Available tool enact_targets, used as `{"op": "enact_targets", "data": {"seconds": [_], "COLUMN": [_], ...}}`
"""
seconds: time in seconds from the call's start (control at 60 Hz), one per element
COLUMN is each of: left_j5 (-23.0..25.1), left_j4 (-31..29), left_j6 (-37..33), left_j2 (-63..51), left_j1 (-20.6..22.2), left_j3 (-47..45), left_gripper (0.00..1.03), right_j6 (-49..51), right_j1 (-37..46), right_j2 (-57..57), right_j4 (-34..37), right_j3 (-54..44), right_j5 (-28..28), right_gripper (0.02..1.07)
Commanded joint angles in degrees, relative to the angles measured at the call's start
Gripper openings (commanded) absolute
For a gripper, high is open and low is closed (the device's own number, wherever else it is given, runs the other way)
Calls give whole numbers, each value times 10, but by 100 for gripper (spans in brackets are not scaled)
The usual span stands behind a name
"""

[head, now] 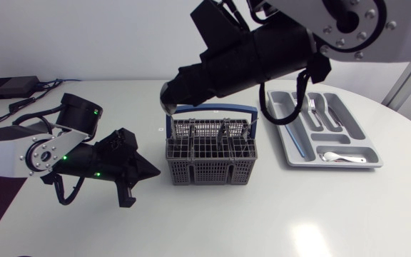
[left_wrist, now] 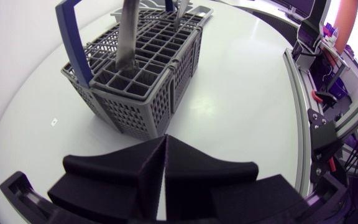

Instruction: Unload the cutlery basket into the drawer organizer.

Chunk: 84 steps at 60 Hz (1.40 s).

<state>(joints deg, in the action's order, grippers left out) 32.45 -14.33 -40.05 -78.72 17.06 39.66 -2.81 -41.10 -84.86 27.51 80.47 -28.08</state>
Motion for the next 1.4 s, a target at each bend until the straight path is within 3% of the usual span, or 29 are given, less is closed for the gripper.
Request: {"op": "enact_targets", "data": {"seconds": [0.0,0.15,0.233,0.283,0.467,0.717,0.9,1.05,1.167,1.333,1.383], "left_j5": [-3,-5,-5,-2,89,161,216,230,248,257,258], "left_j4": [5,5,1,-11,-126,-213,-293,-323,-332,-331,-330], "left_j6": [12,12,13,13,-26,-66,-135,-172,-184,-187,-187], "left_j2": [-12,-2,33,52,83,82,61,52,52,52,50], "left_j1": [5,5,0,-1,6,30,32,45,50,54,57], "left_j3": [14,16,16,19,64,123,153,152,150,151,151], "left_gripper": [18,18,33,36,49,49,49,48,41,17,5], "right_j6": [-9,-4,19,37,98,156,163,163,163,162,163], "right_j1": [6,13,22,28,58,58,72,77,81,83,85], "right_j2": [21,38,51,57,88,121,124,121,119,125,127], "right_j4": [11,33,57,72,118,164,171,166,165,166,166], "right_j3": [22,26,24,20,-8,-37,-45,-46,-48,-52,-55], "right_j5": [-12,-35,-62,-79,-184,-253,-306,-325,-337,-337,-337], "right_gripper": [8,8,8,8,8,8,8,8,8,8,8]}}
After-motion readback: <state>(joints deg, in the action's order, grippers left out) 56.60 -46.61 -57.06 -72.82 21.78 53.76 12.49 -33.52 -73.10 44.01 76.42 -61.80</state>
